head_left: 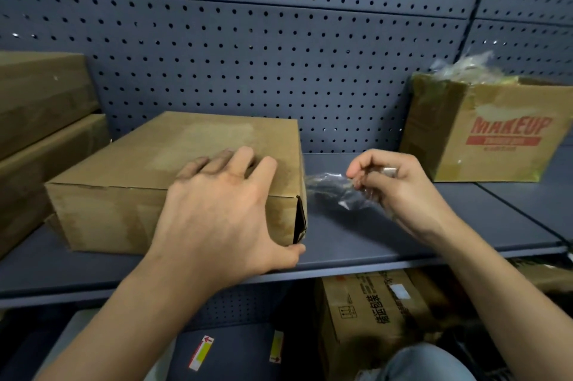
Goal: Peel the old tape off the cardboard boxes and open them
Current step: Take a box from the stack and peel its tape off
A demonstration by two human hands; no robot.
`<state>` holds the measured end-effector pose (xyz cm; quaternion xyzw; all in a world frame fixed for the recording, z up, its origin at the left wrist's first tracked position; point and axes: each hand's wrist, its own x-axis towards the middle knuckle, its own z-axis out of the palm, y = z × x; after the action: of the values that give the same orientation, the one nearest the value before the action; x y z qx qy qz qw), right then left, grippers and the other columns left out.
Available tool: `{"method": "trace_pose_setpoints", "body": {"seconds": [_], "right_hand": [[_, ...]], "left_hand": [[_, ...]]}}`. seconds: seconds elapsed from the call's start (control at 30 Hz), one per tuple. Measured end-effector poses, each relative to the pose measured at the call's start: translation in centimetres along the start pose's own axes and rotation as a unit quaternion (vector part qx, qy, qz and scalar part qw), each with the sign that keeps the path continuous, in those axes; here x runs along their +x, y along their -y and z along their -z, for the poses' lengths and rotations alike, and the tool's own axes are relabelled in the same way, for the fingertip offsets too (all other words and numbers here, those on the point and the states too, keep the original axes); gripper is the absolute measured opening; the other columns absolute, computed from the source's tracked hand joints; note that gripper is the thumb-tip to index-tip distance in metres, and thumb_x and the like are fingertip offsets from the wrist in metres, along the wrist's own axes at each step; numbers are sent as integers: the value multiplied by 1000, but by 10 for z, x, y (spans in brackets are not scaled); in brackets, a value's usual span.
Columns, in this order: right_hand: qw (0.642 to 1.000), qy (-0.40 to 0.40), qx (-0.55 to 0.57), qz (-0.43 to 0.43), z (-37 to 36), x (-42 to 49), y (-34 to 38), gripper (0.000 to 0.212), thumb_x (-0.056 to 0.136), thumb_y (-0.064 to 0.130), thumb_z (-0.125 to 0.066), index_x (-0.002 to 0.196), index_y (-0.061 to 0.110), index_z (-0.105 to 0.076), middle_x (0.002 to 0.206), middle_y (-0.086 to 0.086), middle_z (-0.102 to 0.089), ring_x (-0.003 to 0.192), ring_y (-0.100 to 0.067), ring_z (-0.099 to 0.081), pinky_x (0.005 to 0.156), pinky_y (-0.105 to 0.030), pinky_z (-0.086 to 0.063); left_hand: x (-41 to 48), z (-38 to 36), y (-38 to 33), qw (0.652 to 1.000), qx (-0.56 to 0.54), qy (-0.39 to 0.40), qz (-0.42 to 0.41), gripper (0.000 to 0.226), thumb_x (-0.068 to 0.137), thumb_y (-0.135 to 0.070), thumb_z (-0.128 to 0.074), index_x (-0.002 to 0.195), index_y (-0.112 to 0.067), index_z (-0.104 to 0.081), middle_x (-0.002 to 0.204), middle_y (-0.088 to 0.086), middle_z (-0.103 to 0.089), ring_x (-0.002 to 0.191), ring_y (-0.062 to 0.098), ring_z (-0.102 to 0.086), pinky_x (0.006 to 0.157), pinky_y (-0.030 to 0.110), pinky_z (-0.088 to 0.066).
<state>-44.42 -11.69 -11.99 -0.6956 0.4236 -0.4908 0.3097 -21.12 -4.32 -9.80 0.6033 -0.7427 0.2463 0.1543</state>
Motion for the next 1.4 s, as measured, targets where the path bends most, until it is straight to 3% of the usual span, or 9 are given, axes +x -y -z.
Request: {"method": "trace_pose_setpoints", "body": {"seconds": [0.13, 0.23, 0.33, 0.57, 0.73, 0.93, 1.03, 1.17, 1.4], "right_hand": [[983, 115, 129, -62, -2, -4, 6, 30, 73, 12, -45, 92, 3, -66, 76, -2, -65, 67, -11, -56, 56, -20, -41], [994, 106, -17, -32, -11, -9, 7, 12, 89, 26, -71, 94, 16, -70, 77, 10, -68, 67, 0, -58, 61, -12, -42], [995, 47, -94, -1, -24, -7, 0, 34, 71, 49, -79, 78, 18, -65, 79, 5, -64, 69, -5, -57, 66, -21, -42], [997, -9, -65, -29, -23, 10, -8, 38, 89, 26, -73, 70, 3, -49, 61, -3, -47, 55, -9, -40, 56, -28, -33], [989, -104, -65, -81, -17, 28, -15, 29, 89, 14, -70, 74, 1, -49, 70, -24, -58, 67, -25, -57, 68, -40, -47], [950, -124, 235, -162, -18, 33, -4, 24, 97, -7, -40, 108, 14, -46, 100, -22, -68, 90, -31, -73, 79, -46, -60], [909, -75, 371, -177, -20, 29, 9, 33, 93, -9, -35, 116, 9, -53, 82, -14, -63, 77, -27, -72, 83, -49, -59], [889, -58, 418, -180, -33, 23, 15, 27, 88, -4, -31, 99, 6, -53, 64, -7, -39, 54, -18, -40, 66, -36, -49], [978, 27, 163, -126, -37, 27, 17, 21, 84, 15, -70, 103, 12, -62, 78, -6, -60, 69, -21, -54, 61, -31, -40]], "left_hand": [[0, 0, 1, 1000, -7, 0, -2, 85, 41, -86, -52, 98, -24, -65, 90, -5, -60, 84, 24, -65, 78, 39, -52], [1, 0, 0, 1000, -10, -2, -2, 87, 40, -86, -53, 99, -24, -66, 91, -5, -60, 84, 25, -65, 79, 39, -52], [0, 0, 2, 1000, -17, 1, -4, 88, 40, -85, -54, 101, -24, -66, 93, -4, -61, 87, 25, -65, 81, 39, -52], [-3, 3, 8, 999, -23, 25, -15, 92, 42, -89, -54, 109, -27, -64, 99, -7, -61, 95, 24, -66, 85, 39, -52], [-6, 5, 9, 999, -43, 21, -21, 91, 42, -89, -55, 109, -28, -64, 100, -9, -61, 94, 22, -66, 85, 38, -52], [-13, 12, 25, 996, -50, 20, -66, 102, 45, -94, -52, 121, -27, -64, 110, -11, -63, 96, 18, -67, 83, 35, -53], [-17, 15, 29, 996, -45, 19, -73, 104, 46, -94, -51, 123, -26, -64, 113, -11, -64, 100, 18, -67, 85, 35, -52], [-21, 16, 32, 995, -45, 25, -86, 105, 48, -96, -48, 126, -27, -62, 116, -10, -63, 102, 17, -66, 89, 34, -49], [-24, 22, 40, 993, -50, 44, -94, 108, 51, -98, -45, 133, -29, -57, 123, -13, -60, 108, 15, -63, 91, 28, -40]]}}
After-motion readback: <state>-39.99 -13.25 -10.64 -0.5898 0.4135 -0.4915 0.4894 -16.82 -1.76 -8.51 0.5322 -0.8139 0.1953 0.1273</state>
